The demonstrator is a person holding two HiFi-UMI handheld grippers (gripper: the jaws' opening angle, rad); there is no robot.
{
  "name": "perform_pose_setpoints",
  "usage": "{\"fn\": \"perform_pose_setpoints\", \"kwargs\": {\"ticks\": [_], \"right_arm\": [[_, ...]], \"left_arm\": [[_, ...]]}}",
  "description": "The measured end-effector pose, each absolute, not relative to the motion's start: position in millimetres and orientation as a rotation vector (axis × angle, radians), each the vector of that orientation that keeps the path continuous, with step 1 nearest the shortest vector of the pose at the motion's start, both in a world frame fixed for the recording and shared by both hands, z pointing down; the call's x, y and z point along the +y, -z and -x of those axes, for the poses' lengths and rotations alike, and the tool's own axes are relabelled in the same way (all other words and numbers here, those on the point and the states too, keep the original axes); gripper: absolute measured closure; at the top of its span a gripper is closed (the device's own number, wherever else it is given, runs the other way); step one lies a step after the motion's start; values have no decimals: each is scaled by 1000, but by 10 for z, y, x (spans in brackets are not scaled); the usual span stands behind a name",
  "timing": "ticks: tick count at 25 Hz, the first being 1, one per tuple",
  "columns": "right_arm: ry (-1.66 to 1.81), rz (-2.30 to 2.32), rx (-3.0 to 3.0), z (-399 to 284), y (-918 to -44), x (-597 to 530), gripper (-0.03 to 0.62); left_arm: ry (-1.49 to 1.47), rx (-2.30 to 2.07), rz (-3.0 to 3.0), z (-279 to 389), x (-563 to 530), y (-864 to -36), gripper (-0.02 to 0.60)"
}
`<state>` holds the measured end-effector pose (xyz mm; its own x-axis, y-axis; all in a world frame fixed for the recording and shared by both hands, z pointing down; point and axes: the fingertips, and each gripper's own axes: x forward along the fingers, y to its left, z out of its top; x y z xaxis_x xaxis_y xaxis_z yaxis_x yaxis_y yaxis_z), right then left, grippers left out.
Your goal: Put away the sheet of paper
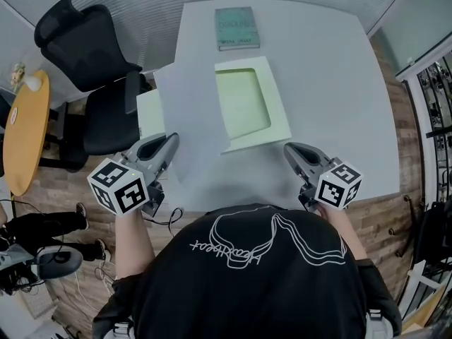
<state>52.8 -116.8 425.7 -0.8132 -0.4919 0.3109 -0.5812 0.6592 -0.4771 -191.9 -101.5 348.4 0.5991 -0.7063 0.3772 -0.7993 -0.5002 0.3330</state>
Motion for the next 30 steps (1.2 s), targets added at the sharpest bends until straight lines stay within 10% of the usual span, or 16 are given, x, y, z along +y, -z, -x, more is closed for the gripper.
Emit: {"fn": "perform_pose_setpoints", "kwargs": {"ticks": [30], "right_arm": [[-914, -934, -2593, -605, -4522, -1152, 584]], "left_arm": [[-253, -1164, -1971, 2600, -1699, -4938, 571]]}}
